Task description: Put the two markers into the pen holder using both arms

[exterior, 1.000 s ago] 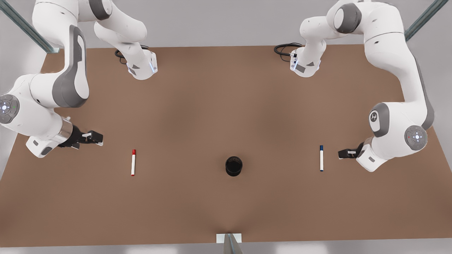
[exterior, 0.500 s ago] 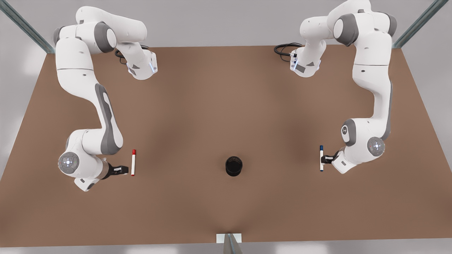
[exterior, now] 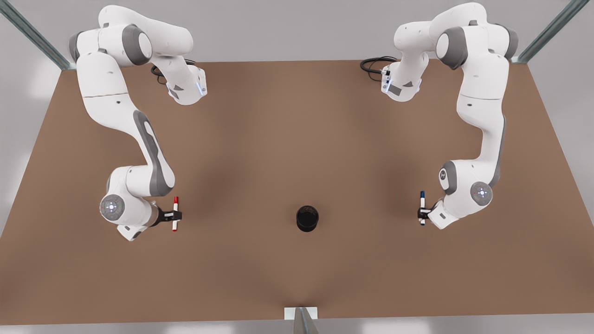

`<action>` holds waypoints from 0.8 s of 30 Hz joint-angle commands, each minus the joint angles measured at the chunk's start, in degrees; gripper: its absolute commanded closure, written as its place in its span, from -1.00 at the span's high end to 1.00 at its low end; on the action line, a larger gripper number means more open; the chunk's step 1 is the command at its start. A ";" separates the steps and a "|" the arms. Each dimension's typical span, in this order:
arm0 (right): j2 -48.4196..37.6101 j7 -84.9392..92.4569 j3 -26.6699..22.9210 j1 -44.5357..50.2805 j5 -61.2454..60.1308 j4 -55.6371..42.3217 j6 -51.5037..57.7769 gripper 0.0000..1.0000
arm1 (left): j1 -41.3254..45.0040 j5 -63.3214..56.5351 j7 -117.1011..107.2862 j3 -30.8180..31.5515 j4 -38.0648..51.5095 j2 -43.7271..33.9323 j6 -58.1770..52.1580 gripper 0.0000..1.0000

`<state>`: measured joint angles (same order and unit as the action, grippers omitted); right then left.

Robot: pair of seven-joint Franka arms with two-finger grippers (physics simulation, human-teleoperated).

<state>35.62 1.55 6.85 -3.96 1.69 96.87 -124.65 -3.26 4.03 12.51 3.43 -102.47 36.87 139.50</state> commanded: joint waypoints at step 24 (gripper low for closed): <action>4.28 -2.34 -0.35 -0.52 0.33 3.94 -11.41 -0.31 | 0.27 -0.07 -1.61 -0.09 0.52 2.59 2.45 -0.15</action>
<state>39.94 -0.11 6.50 -4.55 1.84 100.87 -135.68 -2.98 3.94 13.46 3.35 -101.97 39.52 141.81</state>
